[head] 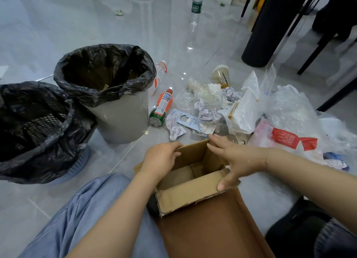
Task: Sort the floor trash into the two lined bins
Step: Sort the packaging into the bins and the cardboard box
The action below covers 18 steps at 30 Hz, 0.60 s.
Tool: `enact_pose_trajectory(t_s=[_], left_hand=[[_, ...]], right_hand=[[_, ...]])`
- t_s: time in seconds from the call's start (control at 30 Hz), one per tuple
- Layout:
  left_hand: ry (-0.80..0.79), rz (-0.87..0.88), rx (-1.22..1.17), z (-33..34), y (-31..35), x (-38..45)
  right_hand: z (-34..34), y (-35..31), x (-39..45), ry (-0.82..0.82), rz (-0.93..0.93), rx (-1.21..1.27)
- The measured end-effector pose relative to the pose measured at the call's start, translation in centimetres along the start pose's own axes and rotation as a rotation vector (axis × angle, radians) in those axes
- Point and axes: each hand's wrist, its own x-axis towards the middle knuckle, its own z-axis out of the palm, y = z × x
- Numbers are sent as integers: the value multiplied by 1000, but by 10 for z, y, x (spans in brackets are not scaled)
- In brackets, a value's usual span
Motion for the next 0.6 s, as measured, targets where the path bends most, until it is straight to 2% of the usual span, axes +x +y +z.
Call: enact_pose_trajectory(t_s=[0.2,0.27,0.33,0.4,0.5,0.6], left_hand=[[88,-12,-165,-8,3,-7],[7,9,-52,-14,5,-21],[-171,-18,75,-19,3,-45],[-270,3,123,-18,-3,-65],[-229,83,45,-12,-13,-69],[-159,118,-69,-9,-20,-58]], right_hand=[[31,-4,10,237,-49,97],[40,-5,14,353,-76,169],[46,-5,18,440,-83,207],[50,-4,22,475,-80,229],[51,-3,27,466,-66,280],[51,-6,30,434,-20,464]])
